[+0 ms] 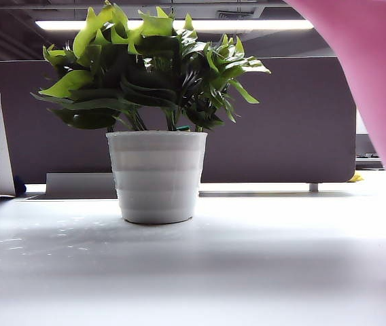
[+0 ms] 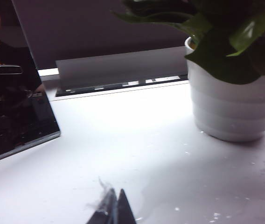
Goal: Pick up the watering can from the table, water the potted plant, and put the can back.
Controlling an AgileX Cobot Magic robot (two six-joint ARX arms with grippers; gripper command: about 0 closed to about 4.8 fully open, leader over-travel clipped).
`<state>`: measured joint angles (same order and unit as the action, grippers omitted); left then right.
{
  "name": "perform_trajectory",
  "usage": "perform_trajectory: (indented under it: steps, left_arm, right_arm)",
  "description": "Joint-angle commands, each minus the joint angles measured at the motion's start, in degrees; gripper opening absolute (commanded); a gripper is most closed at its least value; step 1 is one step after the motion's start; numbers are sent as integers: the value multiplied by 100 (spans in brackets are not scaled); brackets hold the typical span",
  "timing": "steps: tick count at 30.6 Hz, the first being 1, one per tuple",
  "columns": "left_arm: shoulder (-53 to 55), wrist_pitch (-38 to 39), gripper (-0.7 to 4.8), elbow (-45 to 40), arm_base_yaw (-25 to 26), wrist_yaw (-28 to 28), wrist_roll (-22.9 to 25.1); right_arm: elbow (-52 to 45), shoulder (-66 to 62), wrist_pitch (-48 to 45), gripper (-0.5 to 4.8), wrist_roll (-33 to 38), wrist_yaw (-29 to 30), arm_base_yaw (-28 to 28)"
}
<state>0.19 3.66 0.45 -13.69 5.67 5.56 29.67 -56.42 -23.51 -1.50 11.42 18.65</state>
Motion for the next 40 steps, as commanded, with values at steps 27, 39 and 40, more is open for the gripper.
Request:
perform_trajectory:
  steps: [27,39,40]
  left_arm:
    - [4,-70,-5,4,1602,11,0]
    - [4,-70,-5,4,1633,11,0]
    - [4,-70,-5,4,1633,11,0]
  right_arm:
    - [-660,-2824,-4793,-6,470,289,46]
    - [-660,-3056,-4876,43,470,284,46]
    - [-660,-3056,-4872,66,470,280,46]
